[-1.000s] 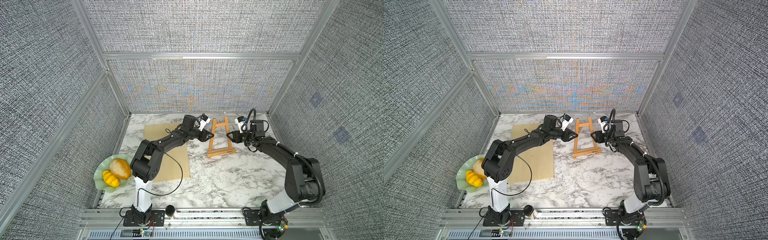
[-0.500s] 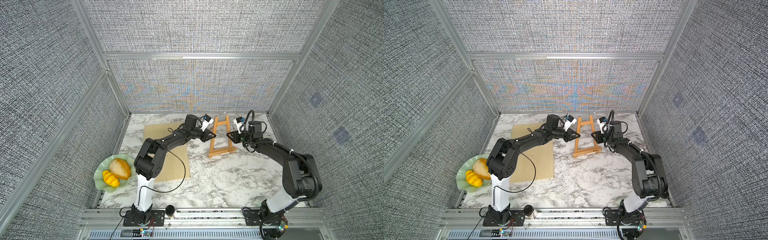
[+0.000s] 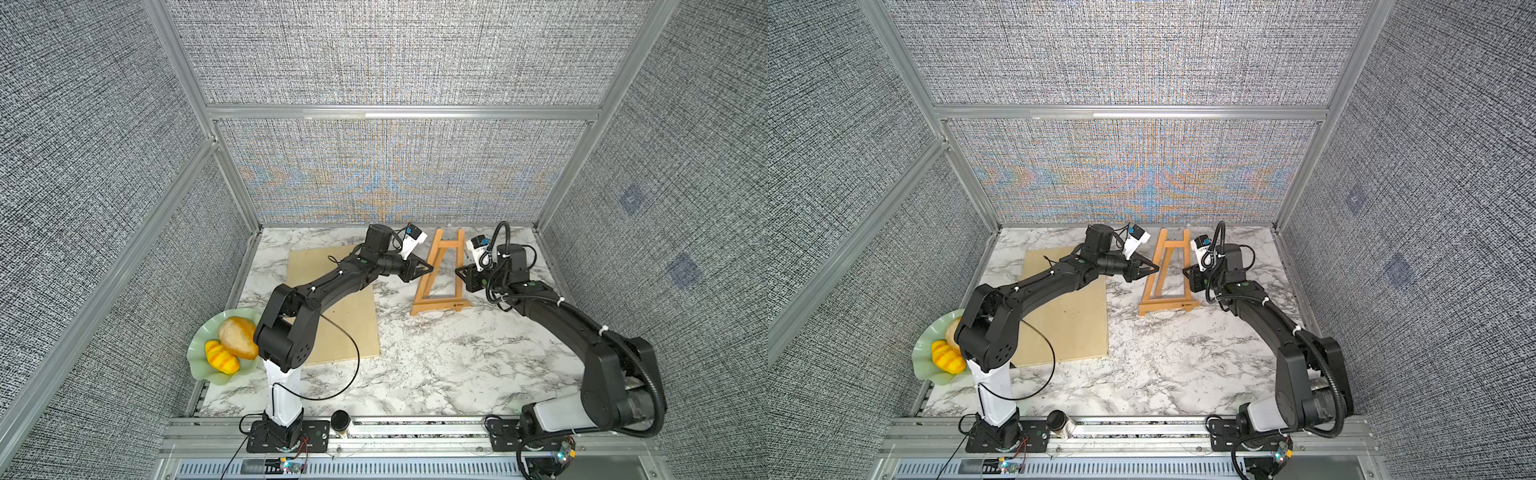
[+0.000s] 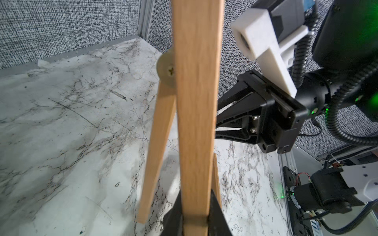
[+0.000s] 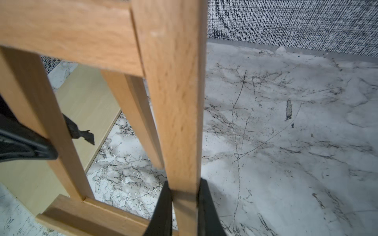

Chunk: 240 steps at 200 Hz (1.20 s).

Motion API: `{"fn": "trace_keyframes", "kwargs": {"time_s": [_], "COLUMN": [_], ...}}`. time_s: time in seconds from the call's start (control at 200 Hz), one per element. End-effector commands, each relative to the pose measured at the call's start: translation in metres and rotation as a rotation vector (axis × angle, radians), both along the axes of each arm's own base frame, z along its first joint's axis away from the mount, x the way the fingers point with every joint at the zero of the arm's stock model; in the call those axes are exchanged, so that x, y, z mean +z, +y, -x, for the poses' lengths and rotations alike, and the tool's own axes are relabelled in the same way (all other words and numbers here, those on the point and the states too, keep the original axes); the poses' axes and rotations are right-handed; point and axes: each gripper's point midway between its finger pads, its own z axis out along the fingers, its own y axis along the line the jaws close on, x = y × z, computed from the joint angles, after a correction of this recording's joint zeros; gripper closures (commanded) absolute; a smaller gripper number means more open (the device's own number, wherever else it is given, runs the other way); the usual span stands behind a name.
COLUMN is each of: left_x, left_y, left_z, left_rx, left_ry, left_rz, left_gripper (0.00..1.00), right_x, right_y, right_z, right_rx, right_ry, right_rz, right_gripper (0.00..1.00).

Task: Disassemble the easel
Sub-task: Pick up the easel at the center of the board, then fold up the easel at the center of the board.

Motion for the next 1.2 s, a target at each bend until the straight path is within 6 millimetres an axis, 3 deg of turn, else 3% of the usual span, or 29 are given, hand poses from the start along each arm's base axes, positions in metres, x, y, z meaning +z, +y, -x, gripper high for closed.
{"fn": "trace_keyframes", "kwargs": {"time_s": [0.0, 0.365, 0.385, 0.88, 1.056, 1.196], "left_x": [-0.015, -0.006, -0.005, -0.013, -0.026, -0.043], "left_y": [0.011, 0.023, 0.024, 0.036, 0.04, 0.042], "left_z": [-0.008, 0.013, 0.014, 0.065, 0.076, 0.074], "left_rx": [0.074, 0.084, 0.085, 0.077, 0.086, 0.095], "left_ry": [-0.016, -0.046, -0.048, 0.05, 0.112, 0.134], "left_rz": [-0.078, -0.115, -0.116, -0.144, -0.152, -0.193], "left_gripper": [0.92, 0.92, 0.92, 0.92, 0.92, 0.92], "right_x": [0.03, 0.063, 0.05, 0.043, 0.03, 0.008], "right_y": [0.022, 0.017, 0.016, 0.019, 0.024, 0.027], "right_z": [0.014, 0.058, 0.063, 0.139, 0.148, 0.141], "right_rx": [0.09, 0.071, 0.066, 0.053, 0.063, 0.067], "right_ry": [-0.04, -0.078, -0.051, 0.114, 0.189, 0.245], "right_rz": [-0.098, -0.052, -0.042, 0.021, 0.031, 0.076], "right_gripper": [1.0, 1.0, 1.0, 1.0, 1.0, 1.0]}}
